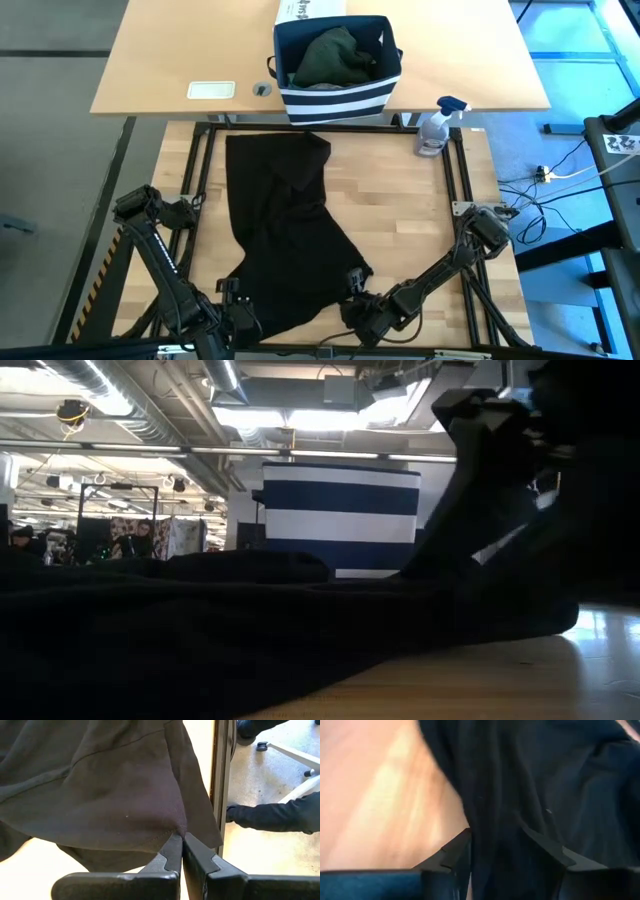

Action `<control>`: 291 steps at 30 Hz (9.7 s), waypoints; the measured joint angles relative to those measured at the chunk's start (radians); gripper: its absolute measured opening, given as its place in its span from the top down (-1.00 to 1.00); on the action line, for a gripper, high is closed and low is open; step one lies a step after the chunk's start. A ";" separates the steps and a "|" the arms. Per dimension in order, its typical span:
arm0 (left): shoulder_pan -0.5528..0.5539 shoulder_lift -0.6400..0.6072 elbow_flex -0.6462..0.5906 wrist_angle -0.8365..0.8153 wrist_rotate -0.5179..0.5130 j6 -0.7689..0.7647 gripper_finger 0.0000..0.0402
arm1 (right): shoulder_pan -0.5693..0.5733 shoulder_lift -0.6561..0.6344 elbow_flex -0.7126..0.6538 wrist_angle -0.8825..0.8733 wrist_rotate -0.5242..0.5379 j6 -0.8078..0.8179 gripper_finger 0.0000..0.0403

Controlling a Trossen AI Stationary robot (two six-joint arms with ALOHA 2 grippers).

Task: Fold Laundry from Bin
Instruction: Fold the black shirt

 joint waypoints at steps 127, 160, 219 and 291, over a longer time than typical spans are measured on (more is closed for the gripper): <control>-0.121 0.269 -0.098 0.114 -0.280 0.369 0.22 | -0.006 -0.188 0.214 -0.536 -0.184 0.197 0.03; 0.036 0.267 -0.212 0.277 -0.257 0.644 0.42 | -0.018 -0.454 -0.205 -0.391 -0.050 0.489 0.00; 0.092 0.270 -0.160 0.212 -0.235 0.671 0.44 | -0.406 -0.499 -0.643 -0.061 -0.418 0.403 0.47; 0.131 0.188 -0.290 0.433 -0.344 0.698 0.44 | 0.002 0.022 0.108 -0.012 -0.253 -0.148 -0.10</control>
